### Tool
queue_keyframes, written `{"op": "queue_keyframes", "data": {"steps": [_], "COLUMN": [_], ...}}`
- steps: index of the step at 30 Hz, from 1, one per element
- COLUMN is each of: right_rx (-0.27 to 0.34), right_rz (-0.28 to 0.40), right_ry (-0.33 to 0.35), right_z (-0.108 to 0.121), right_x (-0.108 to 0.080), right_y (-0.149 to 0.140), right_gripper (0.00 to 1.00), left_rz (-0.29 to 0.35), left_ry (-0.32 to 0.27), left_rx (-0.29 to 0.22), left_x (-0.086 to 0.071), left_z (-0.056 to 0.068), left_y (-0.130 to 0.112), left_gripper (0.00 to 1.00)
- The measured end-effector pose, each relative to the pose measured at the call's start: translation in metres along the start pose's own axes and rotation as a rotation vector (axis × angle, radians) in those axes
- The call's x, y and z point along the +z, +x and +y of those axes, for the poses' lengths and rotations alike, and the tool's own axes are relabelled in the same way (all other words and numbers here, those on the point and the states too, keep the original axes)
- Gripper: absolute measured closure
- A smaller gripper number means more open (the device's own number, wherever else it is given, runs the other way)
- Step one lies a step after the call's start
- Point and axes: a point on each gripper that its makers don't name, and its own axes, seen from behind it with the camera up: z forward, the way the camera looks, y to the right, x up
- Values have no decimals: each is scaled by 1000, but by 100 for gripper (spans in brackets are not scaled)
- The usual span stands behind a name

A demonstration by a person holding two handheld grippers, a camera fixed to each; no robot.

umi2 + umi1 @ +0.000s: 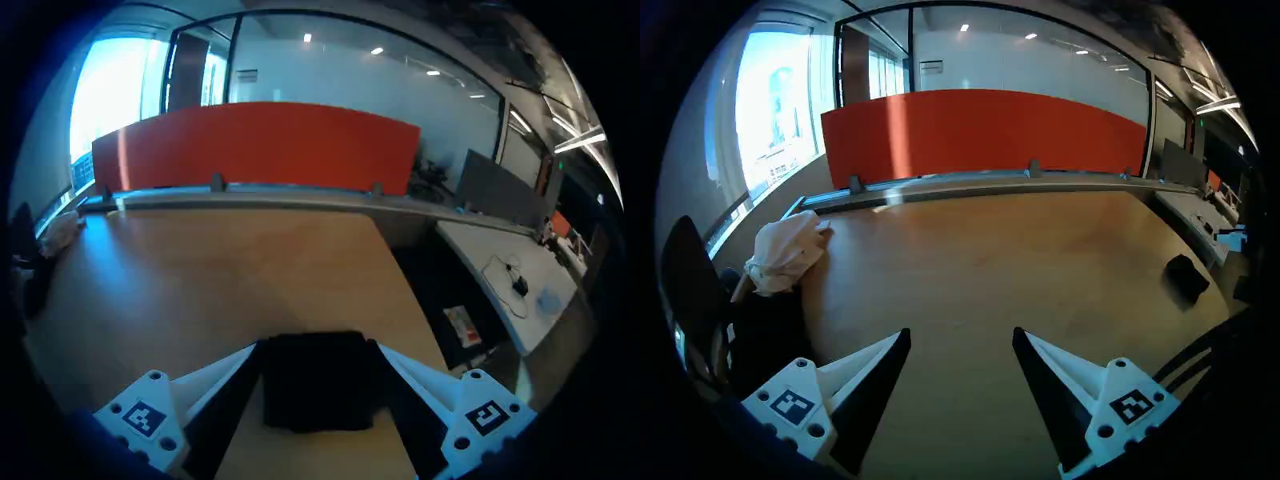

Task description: Fold towel

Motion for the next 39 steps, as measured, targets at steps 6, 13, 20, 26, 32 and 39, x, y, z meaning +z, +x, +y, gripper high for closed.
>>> {"op": "queue_keyframes", "data": {"steps": [6, 13, 20, 26, 32, 39], "right_rx": [23, 61, 80, 78, 87, 108], "right_rz": [154, 281, 353, 402, 456, 503], "right_ry": [35, 56, 75, 79, 93, 114], "right_z": [-33, -57, -76, -94, -120, -148], "right_x": [-12, -22, -27, -31, -36, -41], "right_y": [49, 87, 110, 129, 146, 163], "right_gripper": [4, 4, 4, 4, 4, 4], "left_rz": [71, 173, 260, 325, 384, 435], "left_ry": [3, 0, -3, 5, 14, 40], "left_rx": [-18, -40, -78, -113, -132, -144], "left_x": [3, 3, -1, -5, -14, -24], "left_z": [-4, -7, -10, -16, -22, -34], "left_y": [24, 55, 80, 95, 106, 114], "left_gripper": [6, 6, 6, 6, 6, 6]}}
